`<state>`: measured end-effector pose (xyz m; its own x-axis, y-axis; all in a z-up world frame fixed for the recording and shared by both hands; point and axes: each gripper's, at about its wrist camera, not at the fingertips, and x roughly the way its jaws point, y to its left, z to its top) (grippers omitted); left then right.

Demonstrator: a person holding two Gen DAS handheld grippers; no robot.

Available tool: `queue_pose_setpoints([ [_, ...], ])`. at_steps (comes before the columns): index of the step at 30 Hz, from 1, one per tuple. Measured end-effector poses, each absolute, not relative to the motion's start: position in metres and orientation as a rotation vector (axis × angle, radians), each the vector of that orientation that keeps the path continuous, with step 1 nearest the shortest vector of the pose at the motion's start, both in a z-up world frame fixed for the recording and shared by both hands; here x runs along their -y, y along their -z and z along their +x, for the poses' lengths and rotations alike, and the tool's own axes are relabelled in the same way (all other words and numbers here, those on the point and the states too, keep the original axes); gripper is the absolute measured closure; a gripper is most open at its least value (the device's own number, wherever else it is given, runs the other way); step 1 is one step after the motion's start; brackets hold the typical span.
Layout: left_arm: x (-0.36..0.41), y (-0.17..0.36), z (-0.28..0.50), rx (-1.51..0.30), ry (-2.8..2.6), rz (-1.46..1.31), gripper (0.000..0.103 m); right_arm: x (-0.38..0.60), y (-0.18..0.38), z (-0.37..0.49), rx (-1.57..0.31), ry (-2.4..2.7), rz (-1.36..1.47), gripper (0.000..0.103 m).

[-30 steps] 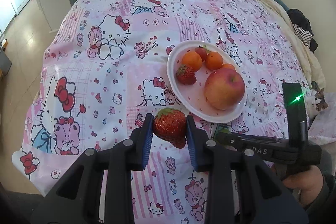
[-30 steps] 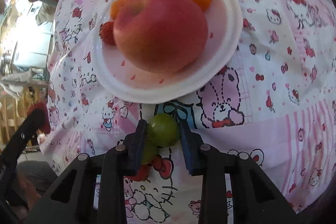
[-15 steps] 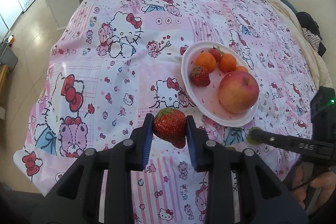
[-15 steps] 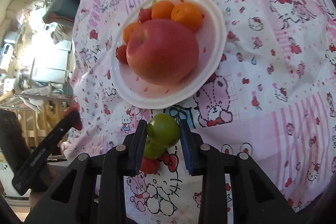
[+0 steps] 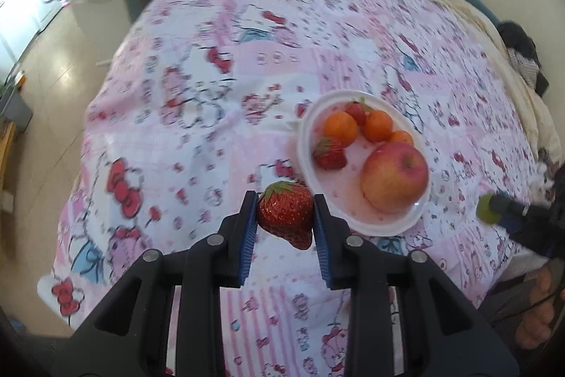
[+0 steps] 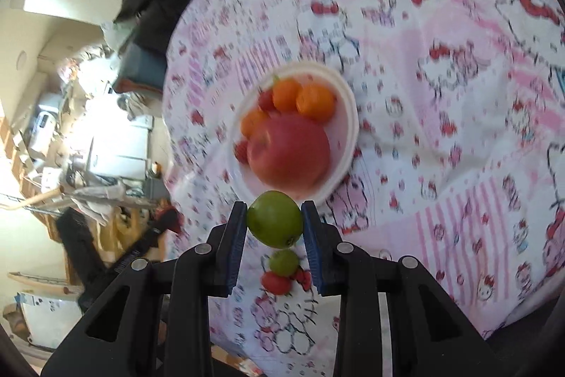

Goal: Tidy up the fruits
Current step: 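Lower the strawberry and lime onto the plate and open both grippers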

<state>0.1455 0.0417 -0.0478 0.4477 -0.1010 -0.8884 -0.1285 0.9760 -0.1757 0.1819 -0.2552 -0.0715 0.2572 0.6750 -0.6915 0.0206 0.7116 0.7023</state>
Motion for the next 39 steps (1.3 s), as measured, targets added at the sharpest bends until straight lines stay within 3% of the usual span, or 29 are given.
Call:
queue_pose_setpoints([
  [5,-0.013,0.043,0.169,-1.122,0.059,-0.151,0.077,0.254,0.045,0.208,-1.191,-0.517,0.671,0.070],
  [12,0.017,0.082,0.201,-1.269,0.166,-0.079,0.077,0.239,0.032,0.254,-1.185,-0.527,0.594,0.070],
  [26,0.030,0.114,0.221,-1.315,0.195,-0.048,0.077,0.206,0.107,0.312,-1.345,-0.506,0.466,0.070],
  [39,0.030,0.117,0.225,-1.330,0.186,-0.057,0.076,0.190,0.128,0.317,-1.427,-0.480,0.413,0.067],
])
